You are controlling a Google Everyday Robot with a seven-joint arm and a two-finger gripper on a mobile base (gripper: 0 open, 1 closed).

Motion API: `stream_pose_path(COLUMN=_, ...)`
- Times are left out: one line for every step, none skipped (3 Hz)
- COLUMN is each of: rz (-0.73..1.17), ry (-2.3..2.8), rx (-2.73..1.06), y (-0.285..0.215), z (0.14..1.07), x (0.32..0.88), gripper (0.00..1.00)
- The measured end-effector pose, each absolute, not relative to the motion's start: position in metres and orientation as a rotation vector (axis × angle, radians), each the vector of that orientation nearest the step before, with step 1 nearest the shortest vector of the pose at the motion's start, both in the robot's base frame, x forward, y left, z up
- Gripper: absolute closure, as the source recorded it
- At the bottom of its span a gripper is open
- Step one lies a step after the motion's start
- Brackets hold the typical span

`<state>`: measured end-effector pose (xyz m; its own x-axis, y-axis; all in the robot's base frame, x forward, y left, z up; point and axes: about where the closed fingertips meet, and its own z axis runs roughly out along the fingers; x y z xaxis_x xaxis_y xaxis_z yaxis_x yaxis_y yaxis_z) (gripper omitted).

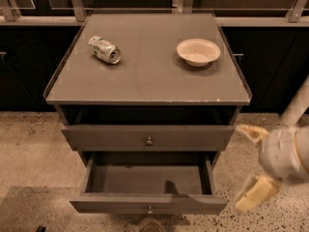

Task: Close middle drawer

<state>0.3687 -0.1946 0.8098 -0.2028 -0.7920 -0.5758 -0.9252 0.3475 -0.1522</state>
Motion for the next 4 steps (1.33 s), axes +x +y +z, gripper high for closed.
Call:
stream_pose_path(rz=0.51, ry=2.074, rx=-1.321, y=-0.174, z=0.708, x=0.347, gripper=0.0)
stream_pose_path(rz=0.652, ry=2.172, rx=-1.213, y=-0.155, z=0.602, x=0.316, gripper=0.0)
stream_pose_path(rz=0.723, ry=2.277, rx=-1.131, y=-0.141, z=0.517, x=0.3, gripper=0.0)
stream_pose_path(rz=0.684, ry=2.282, rx=-1.092, y=-0.144, z=0.506, x=0.31, gripper=0.19)
